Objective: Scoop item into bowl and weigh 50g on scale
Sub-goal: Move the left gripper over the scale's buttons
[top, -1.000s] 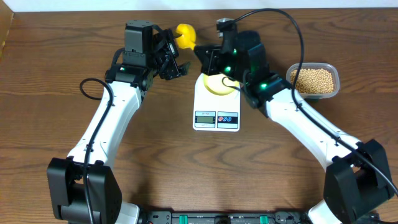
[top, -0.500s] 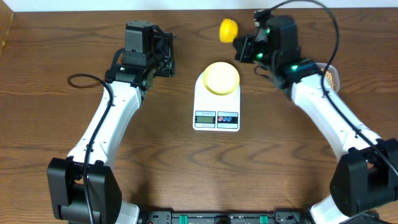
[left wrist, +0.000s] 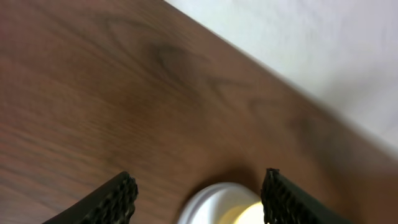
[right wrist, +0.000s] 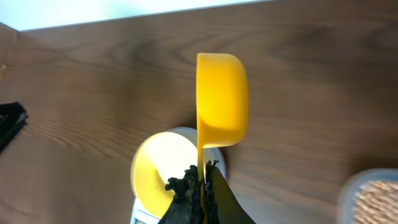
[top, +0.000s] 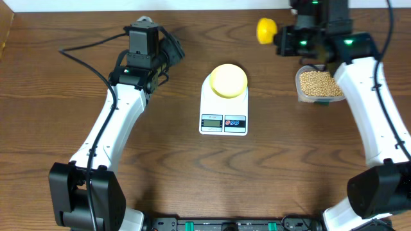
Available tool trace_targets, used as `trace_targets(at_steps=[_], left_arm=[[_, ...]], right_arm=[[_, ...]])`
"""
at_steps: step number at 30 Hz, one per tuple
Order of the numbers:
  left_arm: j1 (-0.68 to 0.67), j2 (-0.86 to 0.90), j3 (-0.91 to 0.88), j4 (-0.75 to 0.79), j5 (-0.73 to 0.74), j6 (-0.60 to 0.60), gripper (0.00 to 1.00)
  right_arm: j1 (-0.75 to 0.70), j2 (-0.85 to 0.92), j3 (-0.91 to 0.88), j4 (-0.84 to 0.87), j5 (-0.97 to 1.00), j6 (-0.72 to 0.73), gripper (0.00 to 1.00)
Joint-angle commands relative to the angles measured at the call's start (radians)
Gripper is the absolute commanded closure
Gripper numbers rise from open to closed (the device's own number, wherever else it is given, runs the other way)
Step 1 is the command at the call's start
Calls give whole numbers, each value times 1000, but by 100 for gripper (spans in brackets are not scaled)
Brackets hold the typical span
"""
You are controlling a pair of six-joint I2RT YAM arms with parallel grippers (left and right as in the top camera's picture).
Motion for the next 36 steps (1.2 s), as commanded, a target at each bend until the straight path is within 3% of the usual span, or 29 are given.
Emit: trace_targets(at_steps=[1, 8, 14, 19, 26, 36], left_arm=[[0, -2, 7, -23, 80, 375, 36], [-18, -80, 7, -149, 128, 526, 46], [-96, -143, 7, -317, 128, 539, 56], [-185, -140, -6, -410, 127, 558, 58], [-282, -140, -117, -425, 120, 557, 59], [-336, -139, -268, -288, 119, 557, 80]], right_arm=[[-76, -6, 14, -48, -93, -123, 99], [-177, -7, 14, -136, -171, -226, 99], [-224, -8, 14, -132, -178, -250, 99], [-230, -8, 14, -134, -174, -274, 99], [-230, -8, 13, -149, -166, -289, 99], [-230, -8, 13, -149, -140, -278, 99]])
